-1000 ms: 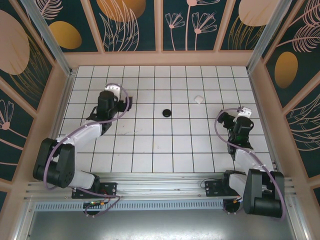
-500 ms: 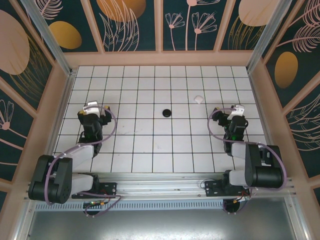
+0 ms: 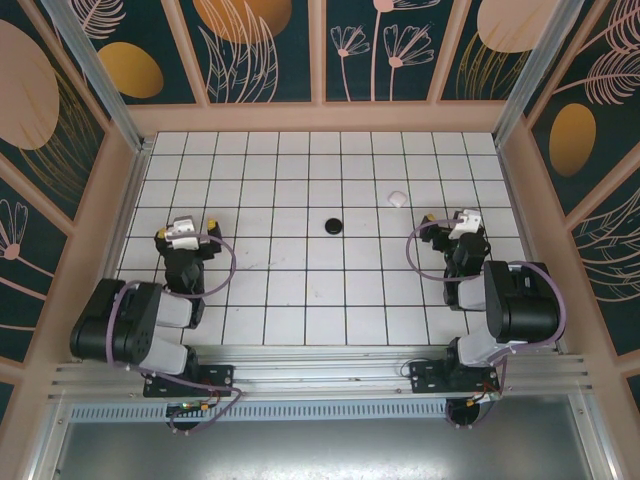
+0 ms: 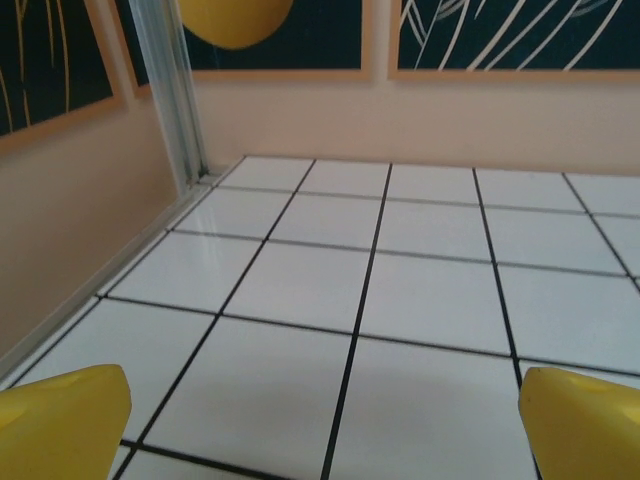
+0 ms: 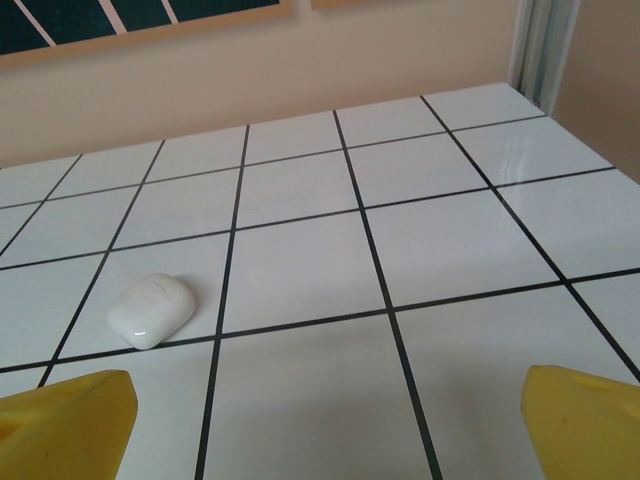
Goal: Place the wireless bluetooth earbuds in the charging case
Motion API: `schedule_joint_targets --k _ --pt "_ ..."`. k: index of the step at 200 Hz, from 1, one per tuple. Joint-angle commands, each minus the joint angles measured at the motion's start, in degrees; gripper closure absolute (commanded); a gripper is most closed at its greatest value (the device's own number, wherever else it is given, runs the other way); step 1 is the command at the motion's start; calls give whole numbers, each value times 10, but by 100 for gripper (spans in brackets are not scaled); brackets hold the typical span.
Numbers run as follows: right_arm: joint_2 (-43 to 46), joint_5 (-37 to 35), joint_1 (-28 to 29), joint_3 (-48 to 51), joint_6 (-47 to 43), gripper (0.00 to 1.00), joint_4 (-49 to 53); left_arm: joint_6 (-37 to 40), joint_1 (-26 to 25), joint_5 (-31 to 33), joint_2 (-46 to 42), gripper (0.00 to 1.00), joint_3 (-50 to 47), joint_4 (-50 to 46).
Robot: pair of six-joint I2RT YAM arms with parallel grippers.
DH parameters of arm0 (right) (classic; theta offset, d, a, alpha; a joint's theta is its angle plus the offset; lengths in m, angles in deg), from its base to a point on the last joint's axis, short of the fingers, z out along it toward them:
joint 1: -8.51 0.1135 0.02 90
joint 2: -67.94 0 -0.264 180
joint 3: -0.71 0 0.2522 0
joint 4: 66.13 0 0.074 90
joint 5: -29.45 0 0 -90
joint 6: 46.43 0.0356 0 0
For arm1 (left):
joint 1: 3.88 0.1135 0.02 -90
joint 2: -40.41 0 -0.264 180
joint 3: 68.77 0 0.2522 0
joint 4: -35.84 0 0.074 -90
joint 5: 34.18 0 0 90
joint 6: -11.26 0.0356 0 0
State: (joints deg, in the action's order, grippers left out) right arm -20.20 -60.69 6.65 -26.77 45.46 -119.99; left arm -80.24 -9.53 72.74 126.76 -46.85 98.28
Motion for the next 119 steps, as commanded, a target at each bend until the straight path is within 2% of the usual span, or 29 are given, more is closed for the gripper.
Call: schedule_joint_targets --k 1,23,119 --pt "0 1 1 3 -7 1 -40 -6 13 -21 6 1 24 27" --pt "0 1 2 3 -8 1 -38 -31 47 -72 10 1 53 -30" --pt "-2 1 4 2 -9 1 -37 -28 47 -76 8 1 52 -28"
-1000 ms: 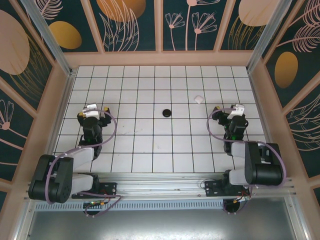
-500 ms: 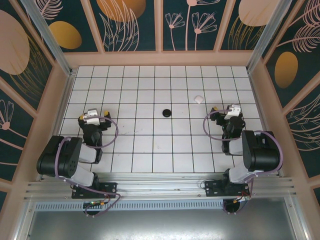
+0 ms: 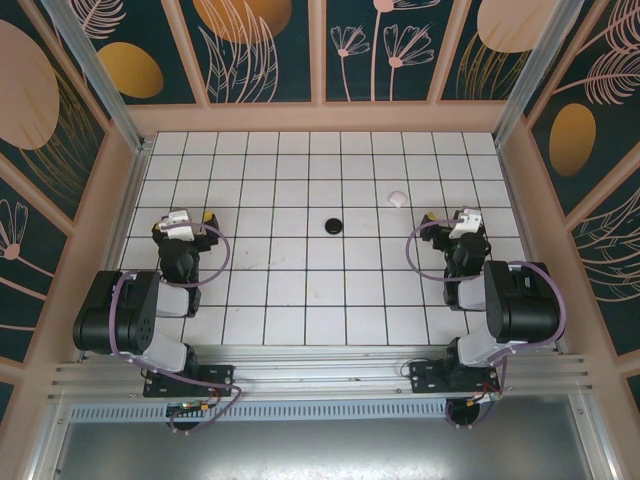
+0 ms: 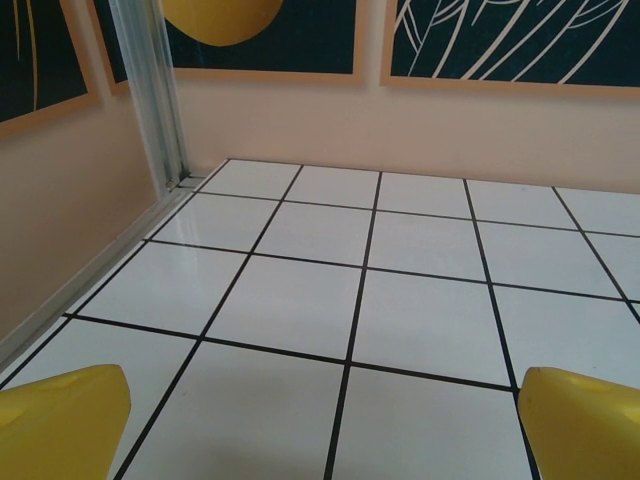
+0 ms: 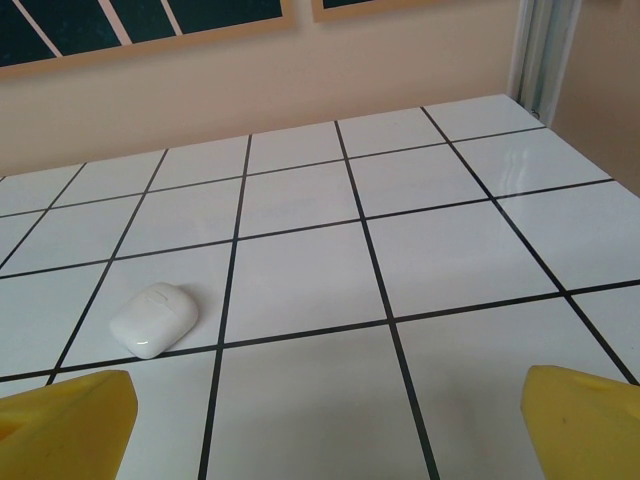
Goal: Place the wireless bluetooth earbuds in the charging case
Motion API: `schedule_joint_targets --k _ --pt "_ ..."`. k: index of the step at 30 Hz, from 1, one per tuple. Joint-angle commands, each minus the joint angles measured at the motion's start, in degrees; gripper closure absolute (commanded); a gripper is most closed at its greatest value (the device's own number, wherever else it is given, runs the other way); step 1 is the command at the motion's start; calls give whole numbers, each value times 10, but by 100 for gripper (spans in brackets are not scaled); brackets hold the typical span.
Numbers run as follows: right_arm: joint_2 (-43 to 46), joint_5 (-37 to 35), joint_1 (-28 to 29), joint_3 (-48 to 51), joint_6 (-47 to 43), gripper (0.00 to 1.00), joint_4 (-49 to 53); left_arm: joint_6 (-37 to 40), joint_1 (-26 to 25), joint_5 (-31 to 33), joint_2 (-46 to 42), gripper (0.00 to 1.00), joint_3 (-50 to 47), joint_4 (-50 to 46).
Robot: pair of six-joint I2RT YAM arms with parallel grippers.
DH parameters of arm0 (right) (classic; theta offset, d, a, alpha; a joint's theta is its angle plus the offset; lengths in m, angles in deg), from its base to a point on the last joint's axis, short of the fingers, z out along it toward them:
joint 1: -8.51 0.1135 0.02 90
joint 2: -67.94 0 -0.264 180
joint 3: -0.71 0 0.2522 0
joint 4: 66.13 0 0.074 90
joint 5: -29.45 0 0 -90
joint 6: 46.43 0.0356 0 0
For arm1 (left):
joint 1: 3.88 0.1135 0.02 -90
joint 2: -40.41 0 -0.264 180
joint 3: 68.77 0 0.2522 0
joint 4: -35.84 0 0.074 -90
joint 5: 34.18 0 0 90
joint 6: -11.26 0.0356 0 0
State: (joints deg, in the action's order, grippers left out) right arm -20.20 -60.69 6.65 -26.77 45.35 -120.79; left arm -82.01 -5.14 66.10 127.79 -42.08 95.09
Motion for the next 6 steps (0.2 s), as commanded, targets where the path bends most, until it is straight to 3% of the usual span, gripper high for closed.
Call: schedule_joint_targets --k 1,6 --pt "-2 1 3 2 -7 1 -29 -10 3 -10 -2 1 4 4" --pt "-1 2 3 2 -8 1 -29 -10 3 -9 -3 2 5 4"
